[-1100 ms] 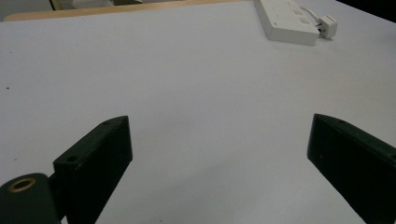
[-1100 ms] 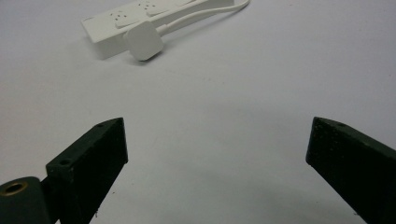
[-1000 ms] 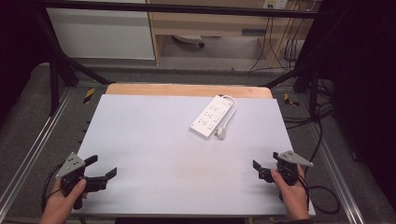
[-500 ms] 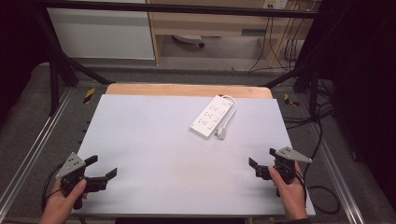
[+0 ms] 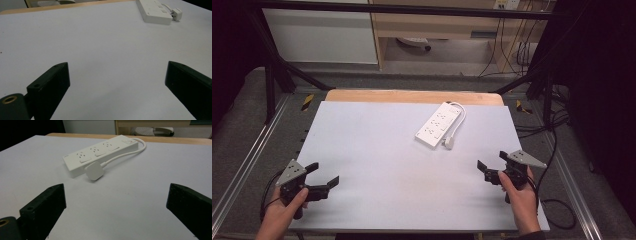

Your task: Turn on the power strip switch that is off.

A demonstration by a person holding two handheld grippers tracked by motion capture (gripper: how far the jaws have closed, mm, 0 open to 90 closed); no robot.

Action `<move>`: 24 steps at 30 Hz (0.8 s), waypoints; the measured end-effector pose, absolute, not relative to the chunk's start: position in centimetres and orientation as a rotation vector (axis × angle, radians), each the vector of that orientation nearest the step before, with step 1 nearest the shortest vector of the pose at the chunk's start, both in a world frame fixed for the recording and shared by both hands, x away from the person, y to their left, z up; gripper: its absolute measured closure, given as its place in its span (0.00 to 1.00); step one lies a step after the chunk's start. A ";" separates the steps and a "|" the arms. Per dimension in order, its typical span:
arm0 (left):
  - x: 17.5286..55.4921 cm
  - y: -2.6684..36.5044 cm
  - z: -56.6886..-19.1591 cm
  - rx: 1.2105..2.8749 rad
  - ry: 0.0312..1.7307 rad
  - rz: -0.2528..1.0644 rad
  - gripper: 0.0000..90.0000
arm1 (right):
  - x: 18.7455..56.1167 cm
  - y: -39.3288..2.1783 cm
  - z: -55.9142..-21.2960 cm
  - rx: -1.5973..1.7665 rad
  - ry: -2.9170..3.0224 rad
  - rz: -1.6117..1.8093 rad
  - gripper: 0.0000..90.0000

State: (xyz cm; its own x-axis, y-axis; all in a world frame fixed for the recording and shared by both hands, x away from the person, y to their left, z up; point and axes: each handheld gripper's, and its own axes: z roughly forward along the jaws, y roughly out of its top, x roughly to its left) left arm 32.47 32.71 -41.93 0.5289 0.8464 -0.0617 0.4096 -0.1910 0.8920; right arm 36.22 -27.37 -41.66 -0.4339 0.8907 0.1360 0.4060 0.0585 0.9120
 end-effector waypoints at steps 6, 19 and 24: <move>33.7 32.5 -41.9 1.797 1.027 0.582 0.07 | 37.1 -26.9 -40.6 1.263 1.885 1.364 0.03; 33.4 33.0 -42.1 1.773 1.046 0.601 0.07 | 39.4 -25.7 -39.0 1.247 1.903 1.354 0.03; 33.5 33.1 -42.0 1.760 1.064 0.598 0.07 | 40.2 -25.2 -38.6 1.246 1.903 1.338 0.04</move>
State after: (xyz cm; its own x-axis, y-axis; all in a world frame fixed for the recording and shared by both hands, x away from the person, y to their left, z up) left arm 33.50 33.14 -42.05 0.5002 0.8635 -0.0647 0.3939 -0.1603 0.9051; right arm 40.18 -25.16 -38.59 -0.4580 0.8831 0.1019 0.3948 0.0993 0.9134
